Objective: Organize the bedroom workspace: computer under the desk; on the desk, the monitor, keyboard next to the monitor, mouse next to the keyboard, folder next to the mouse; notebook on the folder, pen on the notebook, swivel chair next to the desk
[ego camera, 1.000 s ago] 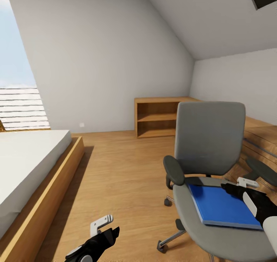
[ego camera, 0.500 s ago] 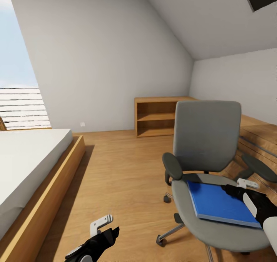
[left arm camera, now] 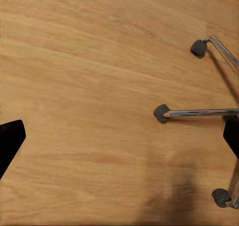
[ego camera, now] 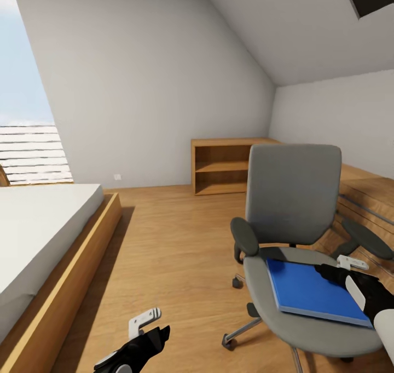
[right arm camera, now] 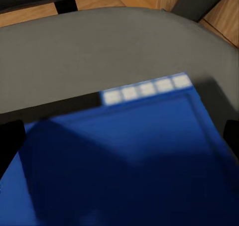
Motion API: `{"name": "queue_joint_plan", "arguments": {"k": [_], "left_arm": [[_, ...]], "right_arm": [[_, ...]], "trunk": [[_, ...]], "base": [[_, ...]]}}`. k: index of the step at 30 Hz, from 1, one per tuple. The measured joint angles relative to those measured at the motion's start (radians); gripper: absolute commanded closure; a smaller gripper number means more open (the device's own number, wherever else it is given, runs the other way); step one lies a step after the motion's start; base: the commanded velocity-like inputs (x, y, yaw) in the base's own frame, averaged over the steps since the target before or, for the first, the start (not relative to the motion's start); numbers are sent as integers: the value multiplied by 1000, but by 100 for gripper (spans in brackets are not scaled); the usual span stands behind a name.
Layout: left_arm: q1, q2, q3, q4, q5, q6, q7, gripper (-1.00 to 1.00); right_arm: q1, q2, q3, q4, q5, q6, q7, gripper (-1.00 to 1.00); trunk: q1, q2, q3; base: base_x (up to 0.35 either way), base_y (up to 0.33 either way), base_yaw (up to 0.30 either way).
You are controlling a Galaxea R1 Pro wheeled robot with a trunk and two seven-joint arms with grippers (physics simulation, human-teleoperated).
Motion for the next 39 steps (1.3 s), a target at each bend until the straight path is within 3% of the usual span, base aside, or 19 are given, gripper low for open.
{"name": "queue_joint_plan", "arguments": {"k": [21,33,39], "left_arm": [[0,0,0,4,-1,1,0,-100],[0,-9,-2,5,-5,0,0,-100],[0,0,-4,5,-5,0,0,-100]], "right_arm": [[0,0,0,0,0,-2,1,-100],[0,13,5,-4,2,3,-1,-100],[0,16,6,-3,2,5,-1,-100]], "trunk": [[-81,147,66],[-81,147,66],[-81,147,66]], "base": [[0,0,0],[0,0,0],[0,0,0]]}}
